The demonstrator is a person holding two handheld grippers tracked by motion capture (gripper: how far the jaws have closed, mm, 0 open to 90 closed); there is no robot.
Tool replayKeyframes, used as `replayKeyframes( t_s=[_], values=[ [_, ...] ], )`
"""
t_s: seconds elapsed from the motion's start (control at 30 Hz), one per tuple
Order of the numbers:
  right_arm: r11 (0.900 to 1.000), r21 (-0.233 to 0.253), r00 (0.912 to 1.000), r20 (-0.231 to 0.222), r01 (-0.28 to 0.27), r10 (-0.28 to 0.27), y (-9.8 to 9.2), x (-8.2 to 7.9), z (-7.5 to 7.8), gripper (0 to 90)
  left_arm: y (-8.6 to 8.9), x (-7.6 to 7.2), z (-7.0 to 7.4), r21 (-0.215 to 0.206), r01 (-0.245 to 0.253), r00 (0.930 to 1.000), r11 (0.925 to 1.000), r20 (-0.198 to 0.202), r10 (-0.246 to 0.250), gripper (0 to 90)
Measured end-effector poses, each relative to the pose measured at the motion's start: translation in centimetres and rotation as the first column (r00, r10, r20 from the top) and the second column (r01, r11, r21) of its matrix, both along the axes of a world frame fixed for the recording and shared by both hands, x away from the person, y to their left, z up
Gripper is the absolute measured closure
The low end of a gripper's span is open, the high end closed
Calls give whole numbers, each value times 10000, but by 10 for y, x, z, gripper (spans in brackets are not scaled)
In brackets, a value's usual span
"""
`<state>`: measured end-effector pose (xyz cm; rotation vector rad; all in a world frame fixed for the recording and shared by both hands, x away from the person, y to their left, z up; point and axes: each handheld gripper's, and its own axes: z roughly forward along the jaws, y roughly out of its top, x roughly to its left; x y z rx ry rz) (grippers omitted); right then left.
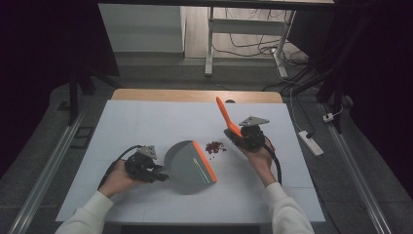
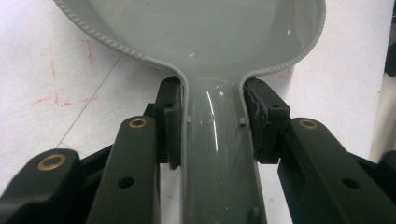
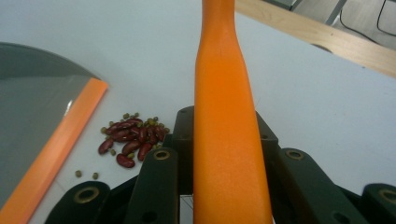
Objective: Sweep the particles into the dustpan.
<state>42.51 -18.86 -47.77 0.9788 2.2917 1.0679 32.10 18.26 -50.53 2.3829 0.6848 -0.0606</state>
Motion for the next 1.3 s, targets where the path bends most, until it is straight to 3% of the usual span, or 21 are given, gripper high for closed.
replayKeyframes(
  t_s=[0.87, 1.3],
  values=[
    [9964, -784, 9980, -563, -319, 275, 20, 14, -21, 707, -9, 9, -3, -197, 125, 9992, 9997, -378, -133, 612],
    [9944, -602, 9942, -688, -873, 831, 36, 6, -25, 707, -10, 9, -3, -207, 124, 9991, 9997, -398, -133, 612]
  ],
)
